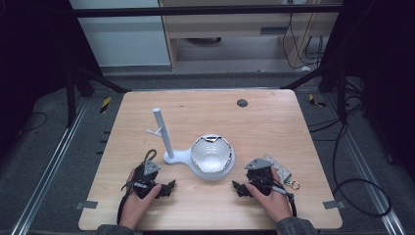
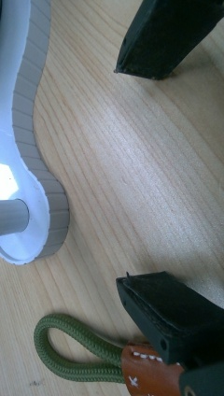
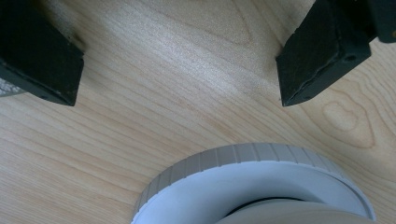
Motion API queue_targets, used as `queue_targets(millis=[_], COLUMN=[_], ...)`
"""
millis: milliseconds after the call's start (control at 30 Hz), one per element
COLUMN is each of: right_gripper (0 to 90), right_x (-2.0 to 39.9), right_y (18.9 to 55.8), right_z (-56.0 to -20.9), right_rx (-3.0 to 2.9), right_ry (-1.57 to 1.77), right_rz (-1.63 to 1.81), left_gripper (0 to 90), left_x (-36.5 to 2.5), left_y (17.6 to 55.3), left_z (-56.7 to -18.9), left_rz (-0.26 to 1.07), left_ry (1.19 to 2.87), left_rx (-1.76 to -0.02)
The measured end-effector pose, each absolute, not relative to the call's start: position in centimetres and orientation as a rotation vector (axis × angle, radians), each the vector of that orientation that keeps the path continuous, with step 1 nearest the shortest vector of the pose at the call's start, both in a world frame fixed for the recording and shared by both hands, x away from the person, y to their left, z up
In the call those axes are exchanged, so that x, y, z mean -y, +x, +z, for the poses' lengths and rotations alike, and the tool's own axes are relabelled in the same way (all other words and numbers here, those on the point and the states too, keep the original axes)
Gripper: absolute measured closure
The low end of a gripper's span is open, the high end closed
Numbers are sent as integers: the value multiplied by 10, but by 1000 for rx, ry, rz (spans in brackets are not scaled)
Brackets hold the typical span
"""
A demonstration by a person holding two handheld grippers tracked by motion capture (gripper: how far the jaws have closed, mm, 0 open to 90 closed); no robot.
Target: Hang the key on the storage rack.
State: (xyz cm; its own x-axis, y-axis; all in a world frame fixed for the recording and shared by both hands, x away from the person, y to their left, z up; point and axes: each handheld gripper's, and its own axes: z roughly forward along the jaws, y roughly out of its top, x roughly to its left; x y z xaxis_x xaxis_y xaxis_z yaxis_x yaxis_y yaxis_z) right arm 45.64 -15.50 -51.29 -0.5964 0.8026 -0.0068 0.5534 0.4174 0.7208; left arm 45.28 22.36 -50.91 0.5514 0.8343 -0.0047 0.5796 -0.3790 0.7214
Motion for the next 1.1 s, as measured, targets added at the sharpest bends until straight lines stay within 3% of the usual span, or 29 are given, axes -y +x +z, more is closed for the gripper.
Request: queue_targets(millis=[267, 567, 833, 1100], right_gripper=[5, 5, 5, 5], right_x=[155, 155, 156, 156], right_y=[457, 456, 455, 454], right_z=[-513, -513, -513, -513], right_rx=[-2328, -2322, -2315, -2315], right_ry=[1163, 1170, 1181, 1180], right_rz=[987, 981, 978, 978], left_gripper=[58, 70, 232, 368], left_x=[-246, -281, -294, -288], left_y=[449, 473, 487, 501], left_z=[-487, -454, -451, -456], left_rz=[523, 521, 440, 346], left_ry=[2073, 2220, 2229, 2348], left_rx=[-1141, -1263, -1364, -1383])
